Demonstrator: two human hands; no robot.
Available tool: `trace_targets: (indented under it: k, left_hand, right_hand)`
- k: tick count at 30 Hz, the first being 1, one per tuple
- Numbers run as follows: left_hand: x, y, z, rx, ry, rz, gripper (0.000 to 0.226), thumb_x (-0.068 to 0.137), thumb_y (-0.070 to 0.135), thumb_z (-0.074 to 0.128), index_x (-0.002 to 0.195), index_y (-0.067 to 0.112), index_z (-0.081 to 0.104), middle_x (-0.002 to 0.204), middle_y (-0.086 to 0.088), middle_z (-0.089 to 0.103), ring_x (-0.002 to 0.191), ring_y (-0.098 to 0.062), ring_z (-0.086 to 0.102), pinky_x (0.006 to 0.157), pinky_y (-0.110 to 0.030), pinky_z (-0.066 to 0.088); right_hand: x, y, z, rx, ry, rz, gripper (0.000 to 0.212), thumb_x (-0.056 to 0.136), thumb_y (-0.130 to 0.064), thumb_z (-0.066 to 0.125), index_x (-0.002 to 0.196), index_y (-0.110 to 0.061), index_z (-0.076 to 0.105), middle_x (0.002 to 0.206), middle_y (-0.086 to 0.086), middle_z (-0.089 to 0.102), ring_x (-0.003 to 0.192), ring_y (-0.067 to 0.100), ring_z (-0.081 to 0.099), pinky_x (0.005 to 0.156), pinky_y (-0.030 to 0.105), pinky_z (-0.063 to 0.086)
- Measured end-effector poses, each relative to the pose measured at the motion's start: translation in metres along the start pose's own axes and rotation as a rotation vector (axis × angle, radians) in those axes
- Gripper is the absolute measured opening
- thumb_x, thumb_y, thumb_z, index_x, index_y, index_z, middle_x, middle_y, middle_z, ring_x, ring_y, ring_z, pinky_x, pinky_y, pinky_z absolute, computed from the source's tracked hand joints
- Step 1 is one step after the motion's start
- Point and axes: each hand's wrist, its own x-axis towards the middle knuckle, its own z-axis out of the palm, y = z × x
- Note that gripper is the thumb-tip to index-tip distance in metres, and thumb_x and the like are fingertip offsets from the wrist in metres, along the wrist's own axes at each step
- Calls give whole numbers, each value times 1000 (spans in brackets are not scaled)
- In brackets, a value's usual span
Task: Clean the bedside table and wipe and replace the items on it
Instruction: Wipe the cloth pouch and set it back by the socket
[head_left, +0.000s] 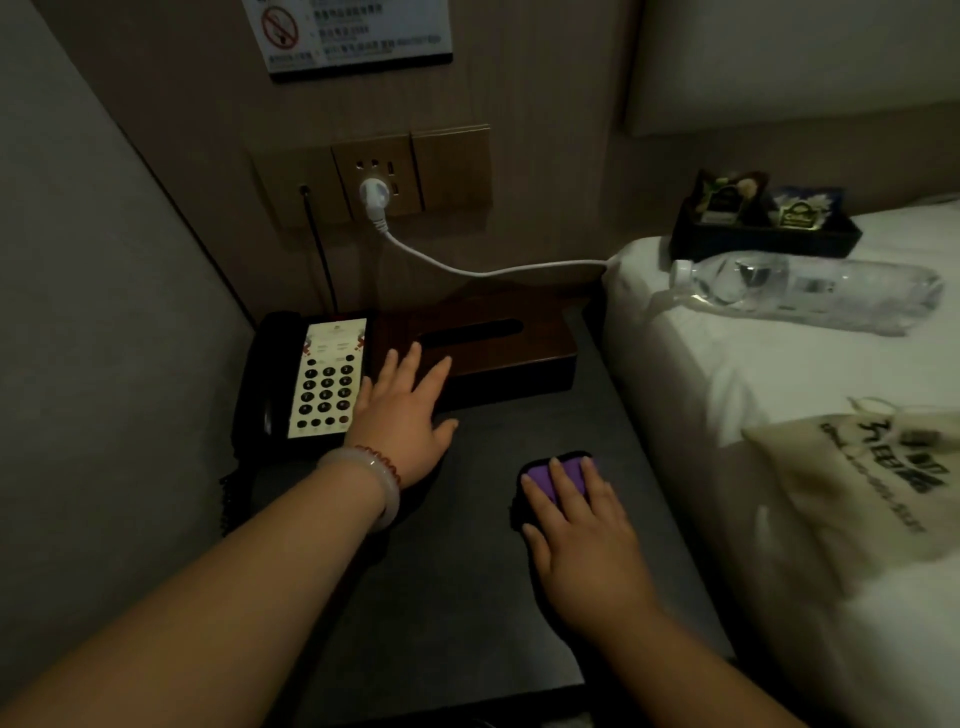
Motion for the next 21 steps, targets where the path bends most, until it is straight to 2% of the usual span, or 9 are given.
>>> trace_targets:
  k: [3, 7, 9, 11, 13, 16, 18, 19, 21]
  left_hand:
    - [-26, 0, -3, -1, -60, 2, 65, 96, 41, 44, 150, 33, 9, 160, 1, -4, 146, -22, -5, 118, -43, 7]
    - [-61, 5, -5, -70, -122, -29, 61, 97, 39, 45, 149, 32, 15, 160, 4, 3, 147, -18, -1, 117, -42, 11]
    - [-79, 9, -4, -53, -142, -16, 60, 97, 38, 44, 149, 33, 15, 159, 5, 4, 146, -17, 0, 118, -40, 12]
    - [-92, 11, -3, 20, -159, 9, 60, 98, 38, 42, 150, 32, 13, 159, 4, 3, 147, -17, -1, 118, -38, 10]
    - [-98, 13, -4, 75, -175, 18, 60, 99, 38, 39, 151, 30, 9, 160, 3, 0, 147, -18, -2, 118, -38, 8]
    - [-87, 19, -8, 123, -182, -5, 65, 99, 39, 37, 151, 28, 0, 159, 0, -10, 146, -21, -8, 118, -41, 7]
    - [-69, 24, -9, 151, -169, -18, 70, 99, 41, 37, 151, 27, -7, 158, -2, -18, 145, -23, -14, 117, -43, 4]
    - [-59, 27, -10, 172, -160, -22, 72, 98, 42, 37, 150, 27, -10, 157, -3, -22, 145, -25, -16, 117, -43, 2]
    - [-37, 31, -10, 222, -153, -21, 77, 97, 46, 38, 149, 28, -15, 155, -5, -27, 143, -26, -21, 117, -44, -1]
  right_hand:
    - [-1, 4, 0, 97, 82, -14, 41, 83, -27, 53, 123, -20, 64, 128, 5, 61, 126, 32, 50, 102, 43, 37]
    - [-6, 9, -6, 200, 56, 10, 54, 63, 5, 73, 116, -7, 67, 119, 8, 66, 120, 33, 55, 102, 40, 30]
    - [-12, 9, -17, 234, -11, 9, 55, 73, 7, 63, 127, -5, 58, 132, 10, 57, 132, 33, 41, 108, 36, 16]
    - [-19, 8, -22, 290, -29, -18, 57, 87, 5, 48, 142, -7, 40, 150, 7, 36, 144, 26, 16, 109, 24, -3]
    - [-26, 8, -23, 279, -69, -40, 59, 91, 1, 41, 147, -11, 28, 156, 3, 23, 146, 20, 1, 106, 18, -11]
    - [-32, 6, -17, 248, -53, -73, 60, 93, -2, 39, 149, -12, 23, 157, 3, 18, 146, 21, -7, 104, 21, -15]
    - [-33, 5, -13, 233, -64, -37, 60, 92, -4, 42, 149, -12, 25, 157, 3, 20, 144, 21, -8, 106, 23, -11]
    - [-32, 5, -12, 202, -56, -24, 60, 89, -6, 49, 147, -12, 32, 155, 4, 27, 145, 24, 1, 108, 26, -3]
    - [-29, 3, -11, 149, -41, -11, 58, 71, -14, 70, 129, -12, 59, 135, 4, 56, 133, 32, 40, 104, 32, 30]
